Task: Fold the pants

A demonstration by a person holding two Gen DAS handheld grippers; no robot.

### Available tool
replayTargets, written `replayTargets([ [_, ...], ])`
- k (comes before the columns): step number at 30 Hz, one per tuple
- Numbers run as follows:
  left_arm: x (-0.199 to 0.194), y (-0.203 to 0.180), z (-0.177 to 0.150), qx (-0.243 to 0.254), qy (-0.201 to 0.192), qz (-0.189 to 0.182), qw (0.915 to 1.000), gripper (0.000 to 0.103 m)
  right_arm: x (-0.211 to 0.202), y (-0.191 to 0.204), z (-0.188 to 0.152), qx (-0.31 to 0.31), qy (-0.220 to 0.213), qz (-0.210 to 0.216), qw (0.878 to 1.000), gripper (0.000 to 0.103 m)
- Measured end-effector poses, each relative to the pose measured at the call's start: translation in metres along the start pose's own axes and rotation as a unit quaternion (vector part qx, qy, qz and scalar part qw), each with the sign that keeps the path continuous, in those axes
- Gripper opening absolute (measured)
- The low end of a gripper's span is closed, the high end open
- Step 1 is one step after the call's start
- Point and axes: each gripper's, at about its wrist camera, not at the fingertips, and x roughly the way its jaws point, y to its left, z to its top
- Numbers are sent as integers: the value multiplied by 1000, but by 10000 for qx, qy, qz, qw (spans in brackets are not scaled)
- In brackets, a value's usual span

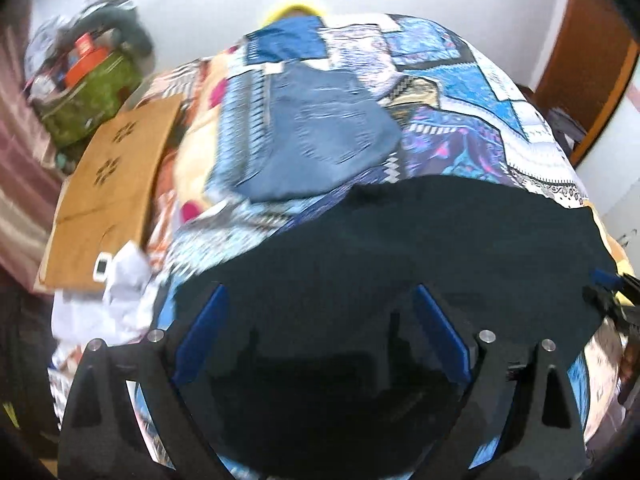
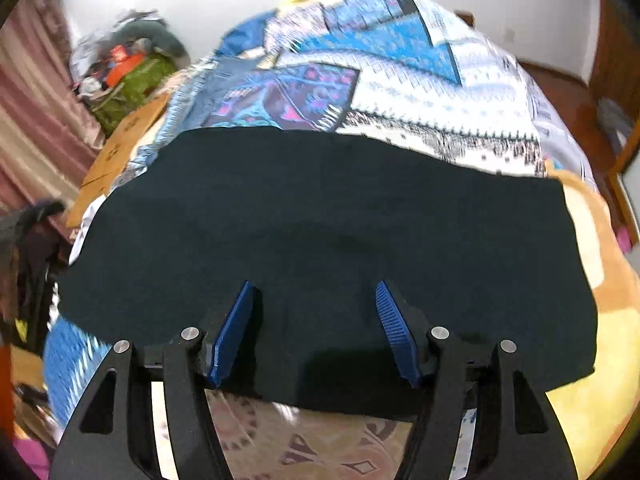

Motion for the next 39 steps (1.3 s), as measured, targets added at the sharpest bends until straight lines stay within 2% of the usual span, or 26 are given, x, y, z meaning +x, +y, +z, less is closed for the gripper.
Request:
replayTargets([
  [4,29,-35,29,259,108,-6,9996,94,-16,-20,-1,343,-49,180,9992,60],
  [8,65,-68,43,496,484,-181,9974,94,-38,-50,-9,767,-271,61,9967,60],
  [10,82,-83,44,633,727,-284,9949,95,-49,-68,-19,1005,-328,-157,9943,60],
  [12,85,-92,49,648,650,-248,9955,95,-54,-78,-24,1088,-262,-384,9930,61],
  [14,90,-99,56,700,763,-326,9941,95,-59,-88,-37,1127,-188,-606,9916,61],
  [17,102,-109,64,737,903,-404,9924,95,-67,-102,-52,1394,-202,-610,9881,61],
  [20,111,-117,74,719,956,-344,9922,95,-74,-118,-66,1906,-379,-518,9796,61],
  [23,112,-121,81,614,915,-309,9934,95,-75,-129,-75,2275,-420,-387,9721,61],
  [28,82,-129,78,655,437,-371,9962,95,-70,-140,-82,2593,-470,-279,9642,61],
  [31,65,-139,66,904,348,-471,9942,95,-62,-146,-82,2715,-464,-269,9609,61],
  [37,46,-155,36,1380,220,-385,9894,95,-49,-158,-81,2988,-652,-220,9518,61],
  [39,42,-158,26,1476,66,-193,9888,95,-49,-159,-80,3019,-780,-214,9499,53],
])
